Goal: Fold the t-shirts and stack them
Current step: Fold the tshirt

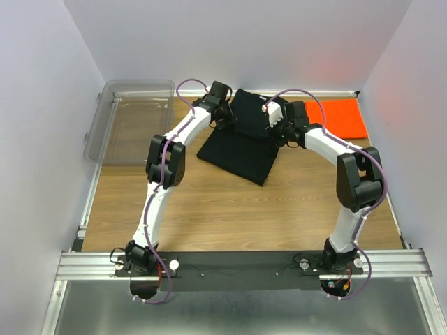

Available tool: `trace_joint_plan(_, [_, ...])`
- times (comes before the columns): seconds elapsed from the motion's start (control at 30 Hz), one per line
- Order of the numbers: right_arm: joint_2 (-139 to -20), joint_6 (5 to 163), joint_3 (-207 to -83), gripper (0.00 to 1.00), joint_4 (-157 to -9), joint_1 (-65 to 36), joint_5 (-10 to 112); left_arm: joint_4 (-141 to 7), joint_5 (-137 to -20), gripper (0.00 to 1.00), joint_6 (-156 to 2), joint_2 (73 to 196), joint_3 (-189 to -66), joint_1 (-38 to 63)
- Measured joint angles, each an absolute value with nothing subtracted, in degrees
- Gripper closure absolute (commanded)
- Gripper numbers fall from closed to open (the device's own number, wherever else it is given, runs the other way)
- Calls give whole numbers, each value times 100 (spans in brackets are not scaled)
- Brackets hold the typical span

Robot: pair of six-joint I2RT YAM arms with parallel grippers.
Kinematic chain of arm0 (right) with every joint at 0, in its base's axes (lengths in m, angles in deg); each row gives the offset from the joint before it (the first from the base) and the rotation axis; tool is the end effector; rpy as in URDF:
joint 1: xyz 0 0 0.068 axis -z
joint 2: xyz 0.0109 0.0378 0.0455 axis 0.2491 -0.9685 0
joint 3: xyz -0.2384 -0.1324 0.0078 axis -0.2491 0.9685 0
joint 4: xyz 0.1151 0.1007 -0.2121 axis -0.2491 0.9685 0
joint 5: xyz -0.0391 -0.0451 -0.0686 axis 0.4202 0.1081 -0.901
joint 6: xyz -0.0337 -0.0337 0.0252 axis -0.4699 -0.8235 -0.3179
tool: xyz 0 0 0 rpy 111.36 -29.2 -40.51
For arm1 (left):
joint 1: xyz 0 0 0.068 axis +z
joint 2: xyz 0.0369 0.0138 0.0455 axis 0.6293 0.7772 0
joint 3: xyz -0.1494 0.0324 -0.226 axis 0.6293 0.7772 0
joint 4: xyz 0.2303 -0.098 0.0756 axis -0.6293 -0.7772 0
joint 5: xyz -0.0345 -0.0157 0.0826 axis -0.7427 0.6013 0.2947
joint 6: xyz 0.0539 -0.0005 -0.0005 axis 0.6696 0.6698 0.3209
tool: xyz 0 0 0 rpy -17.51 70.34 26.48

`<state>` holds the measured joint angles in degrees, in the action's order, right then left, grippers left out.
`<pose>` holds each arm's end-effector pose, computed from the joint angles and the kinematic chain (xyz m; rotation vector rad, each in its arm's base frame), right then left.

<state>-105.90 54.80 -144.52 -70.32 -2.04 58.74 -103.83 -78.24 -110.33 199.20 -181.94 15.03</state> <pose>0.3952 0.1268 0.2077 -0.9031 2.1596 0.2755 0.4990 -0.2272 0.2014 -0.3873 2.4987 -0.6869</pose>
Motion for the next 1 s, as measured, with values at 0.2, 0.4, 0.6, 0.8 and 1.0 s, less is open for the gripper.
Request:
trace_joint_plan(0.2, [-10669,5510,-14555,98,-7032,-172,5850,-10337,-7861,100,-11075,20031,-18290,1527])
trace_joint_plan(0.4, [-10787,5528,-14647,89,-7043,-123,5832,-10265,-7920,100,-11090,20082,-18380,1549])
trace_joint_plan(0.6, [-11047,5604,-14857,52,-7026,-91,5590,-9902,-8066,33,-11040,20117,-18397,1610])
trace_joint_plan(0.8, [-11274,5921,-15294,50,-7048,38,5054,-9255,-7994,19,-10764,20029,-18386,1774])
trace_joint_plan(1.0, [-10865,5768,-15143,38,-7172,285,5579,-9113,-7813,20,-10205,19135,-17895,1905])
